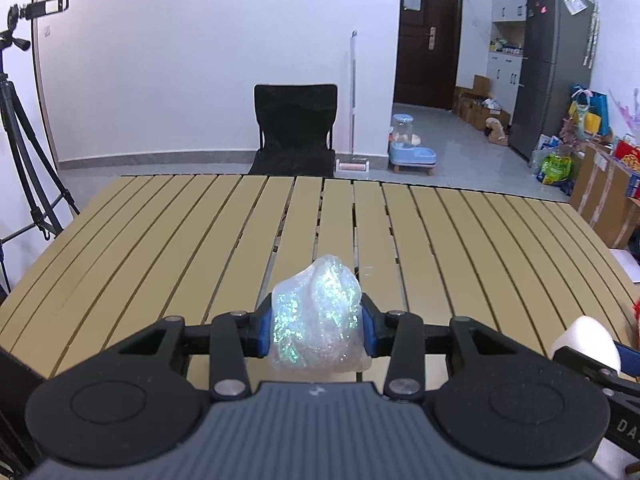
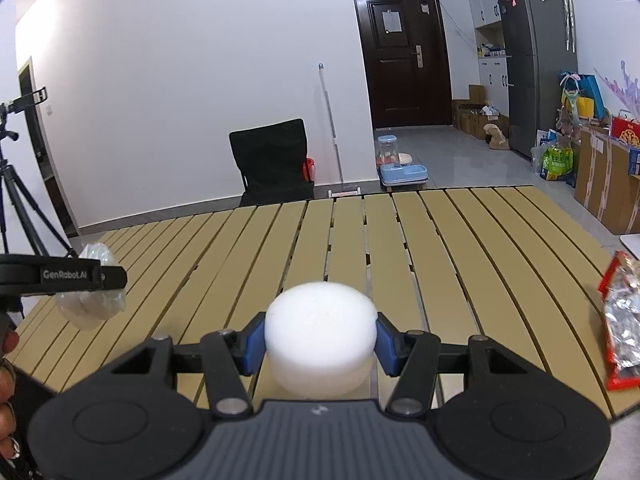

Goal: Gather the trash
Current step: 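Carry the plastic bag and white puck down over the black bin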

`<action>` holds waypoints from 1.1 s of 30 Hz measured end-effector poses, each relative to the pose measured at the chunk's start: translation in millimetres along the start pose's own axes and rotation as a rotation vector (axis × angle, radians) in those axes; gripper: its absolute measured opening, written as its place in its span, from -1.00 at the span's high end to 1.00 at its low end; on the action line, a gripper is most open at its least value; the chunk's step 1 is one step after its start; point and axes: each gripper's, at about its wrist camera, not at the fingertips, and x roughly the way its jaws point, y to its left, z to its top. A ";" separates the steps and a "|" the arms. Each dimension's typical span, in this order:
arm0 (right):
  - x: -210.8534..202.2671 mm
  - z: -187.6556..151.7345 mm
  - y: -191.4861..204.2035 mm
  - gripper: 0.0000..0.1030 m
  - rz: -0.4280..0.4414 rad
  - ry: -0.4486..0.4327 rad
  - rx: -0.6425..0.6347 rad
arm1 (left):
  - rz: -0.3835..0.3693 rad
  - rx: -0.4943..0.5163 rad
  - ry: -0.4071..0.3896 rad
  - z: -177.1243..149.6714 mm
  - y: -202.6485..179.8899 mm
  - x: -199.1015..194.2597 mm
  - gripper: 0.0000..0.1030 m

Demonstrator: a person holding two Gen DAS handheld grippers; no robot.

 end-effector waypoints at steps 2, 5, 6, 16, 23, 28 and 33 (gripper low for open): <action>-14.3 -7.0 0.3 -0.04 0.002 -0.003 0.000 | -0.009 0.009 -0.010 -8.5 -0.8 -14.5 0.20; -33.3 -19.6 2.2 -0.04 0.006 -0.003 -0.009 | -0.016 0.029 -0.024 -25.9 -3.9 -35.4 0.20; -37.7 -23.1 3.0 -0.04 0.006 -0.003 -0.013 | -0.019 0.033 -0.026 -31.1 -5.0 -40.2 0.20; -76.7 -67.6 6.8 -0.04 0.012 0.016 -0.035 | -0.054 0.065 -0.019 -81.5 -3.9 -74.5 0.20; -91.5 -104.0 6.5 -0.04 0.025 0.041 -0.038 | -0.084 0.082 -0.004 -109.0 -3.4 -81.6 0.20; -92.4 -129.5 5.1 -0.04 0.024 0.075 -0.037 | -0.097 0.098 0.019 -130.8 -3.3 -79.7 0.20; -88.1 -156.9 2.1 -0.04 0.013 0.121 -0.049 | -0.101 0.110 0.053 -158.6 -3.5 -77.5 0.20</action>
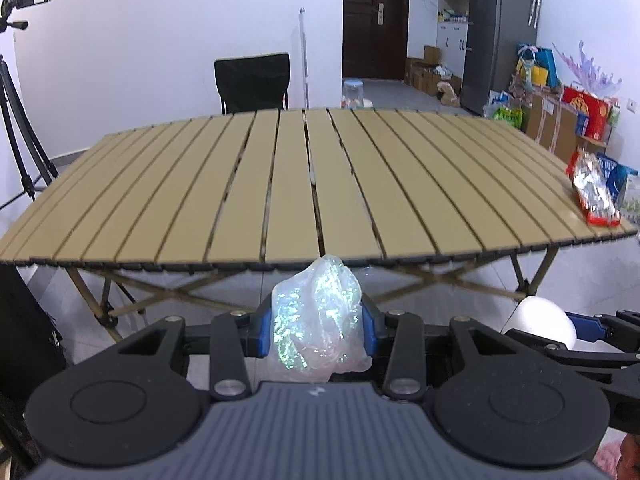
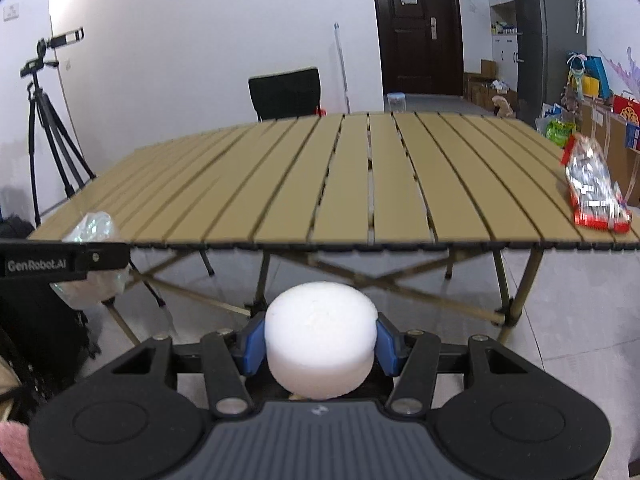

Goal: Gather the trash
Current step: 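Carry the plastic bag and white puck down over the black bin, then open the left gripper to drop the plastic bag into the bin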

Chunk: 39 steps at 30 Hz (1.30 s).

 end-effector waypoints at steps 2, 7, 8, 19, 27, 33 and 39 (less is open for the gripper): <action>3.5 -10.8 -1.0 -0.04 -0.002 0.017 0.001 | -0.002 0.006 0.015 -12.5 -0.7 0.9 0.20; 13.0 -34.2 -0.6 -0.04 -0.007 0.061 0.005 | 0.003 0.023 0.039 -40.4 -4.8 6.4 0.20; 14.7 -38.7 -1.0 -0.04 -0.006 0.071 0.007 | 0.002 0.024 0.044 -45.3 -4.7 7.9 0.20; 47.7 -83.6 -7.8 -0.04 -0.021 0.177 0.027 | 0.011 0.030 0.123 -88.8 -7.6 38.3 0.20; 76.8 -114.2 -12.1 -0.04 -0.043 0.257 0.021 | 0.026 0.023 0.192 -116.6 -3.6 65.0 0.20; 92.6 -128.7 -16.8 -0.04 -0.078 0.298 0.004 | 0.032 0.021 0.242 -132.6 -2.7 87.5 0.20; 104.8 -137.8 -21.1 -0.04 -0.109 0.326 -0.015 | 0.047 0.022 0.281 -141.1 2.0 106.9 0.20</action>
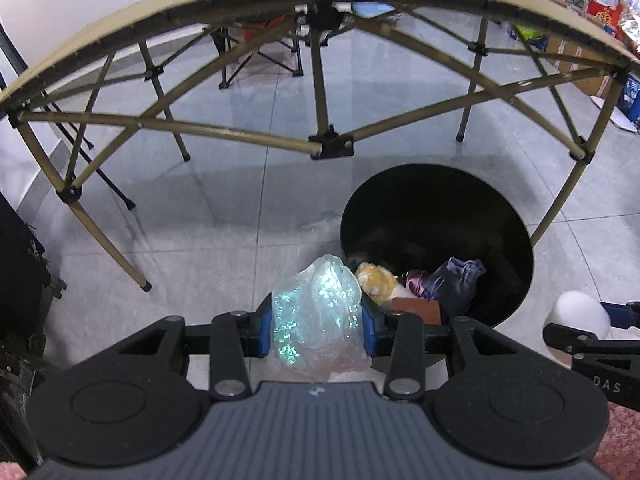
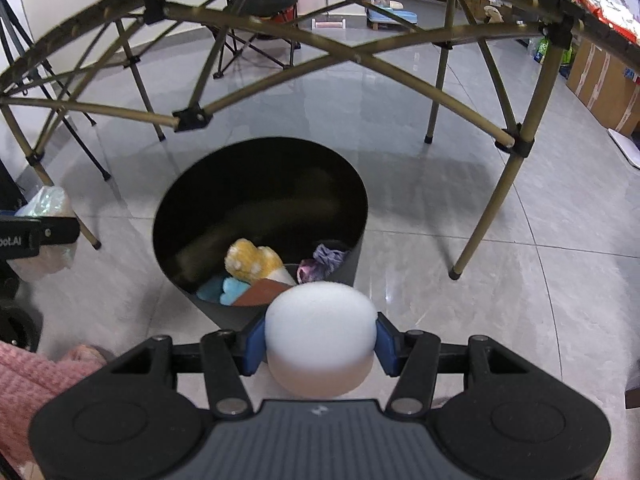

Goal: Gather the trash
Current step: 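Open the left gripper to drop the plastic bag into the bin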

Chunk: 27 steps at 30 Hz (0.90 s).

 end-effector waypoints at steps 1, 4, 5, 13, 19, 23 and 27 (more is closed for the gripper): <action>2.3 -0.8 -1.0 -0.04 -0.003 0.005 0.002 | 0.003 -0.001 0.008 0.1 0.9 3.1 0.20; 8.8 -1.7 -5.6 -0.04 -0.010 0.018 0.013 | 0.016 -0.007 0.031 0.7 3.0 11.5 0.20; 10.4 -1.5 -7.1 -0.04 -0.011 0.020 0.017 | 0.023 -0.009 0.038 0.9 3.5 14.0 0.20; 14.4 3.2 -13.7 -0.04 -0.027 0.004 0.026 | 0.043 -0.029 0.072 9.0 -2.1 21.5 0.20; 14.2 5.7 -26.4 -0.04 -0.039 -0.014 0.056 | 0.042 -0.009 0.058 17.9 -21.1 18.8 0.20; 14.7 7.2 -36.2 -0.04 -0.045 -0.022 0.082 | 0.050 -0.005 0.069 22.7 -29.9 22.7 0.20; 14.5 8.5 -45.4 -0.04 -0.054 -0.033 0.106 | 0.051 -0.014 0.078 31.1 -36.0 26.6 0.20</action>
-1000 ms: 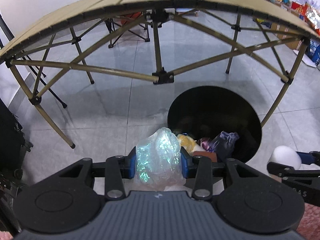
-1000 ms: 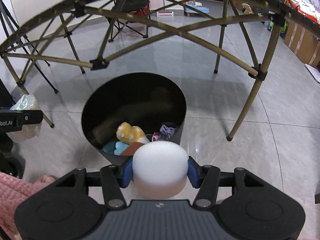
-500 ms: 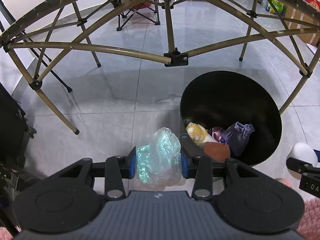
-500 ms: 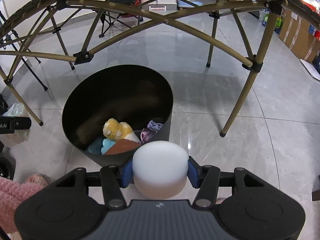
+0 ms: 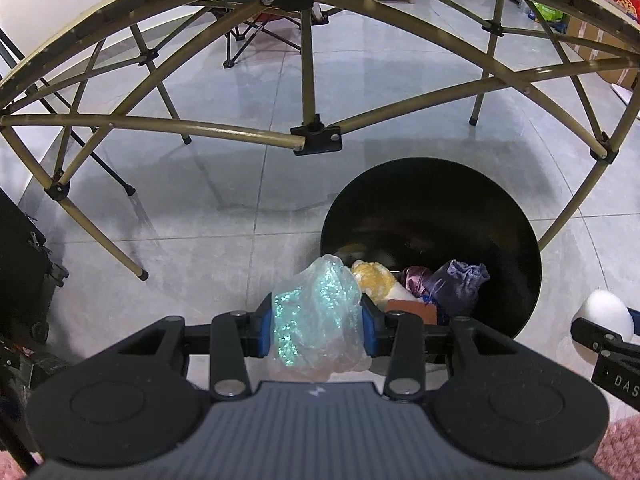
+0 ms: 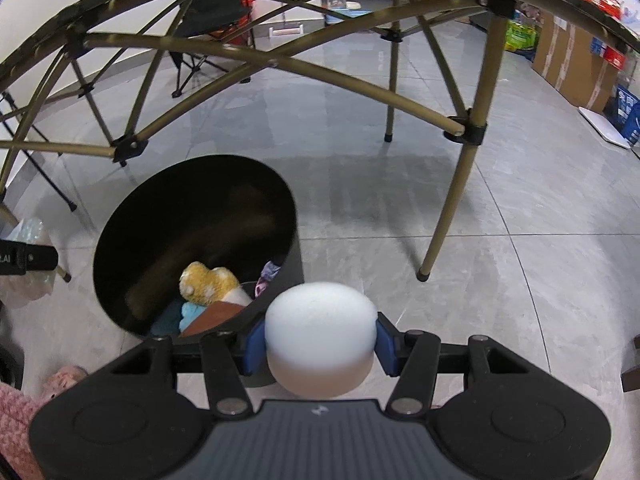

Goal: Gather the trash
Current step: 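Open the left gripper to drop the plastic bag into the bin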

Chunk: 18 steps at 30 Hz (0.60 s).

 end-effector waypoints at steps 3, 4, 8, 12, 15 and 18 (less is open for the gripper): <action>0.4 1.4 -5.9 -0.04 -0.011 -0.009 0.012 | -0.007 -0.007 0.005 6.8 -5.3 1.7 0.20; 0.5 1.4 -7.6 -0.04 -0.014 -0.011 0.016 | -0.011 -0.008 0.006 8.6 -7.2 2.0 0.20; 2.6 3.8 -14.1 -0.04 -0.027 -0.020 0.032 | -0.022 -0.010 0.013 18.7 -18.1 4.7 0.20; 4.8 6.1 -20.8 -0.04 -0.039 -0.028 0.047 | -0.035 -0.019 0.023 28.7 -28.1 7.9 0.20; 7.0 8.2 -24.0 -0.04 -0.047 -0.033 0.053 | -0.044 -0.027 0.031 35.6 -35.6 10.6 0.20; 8.7 10.6 -27.3 -0.04 -0.055 -0.040 0.059 | -0.046 -0.032 0.037 40.9 -43.0 13.7 0.20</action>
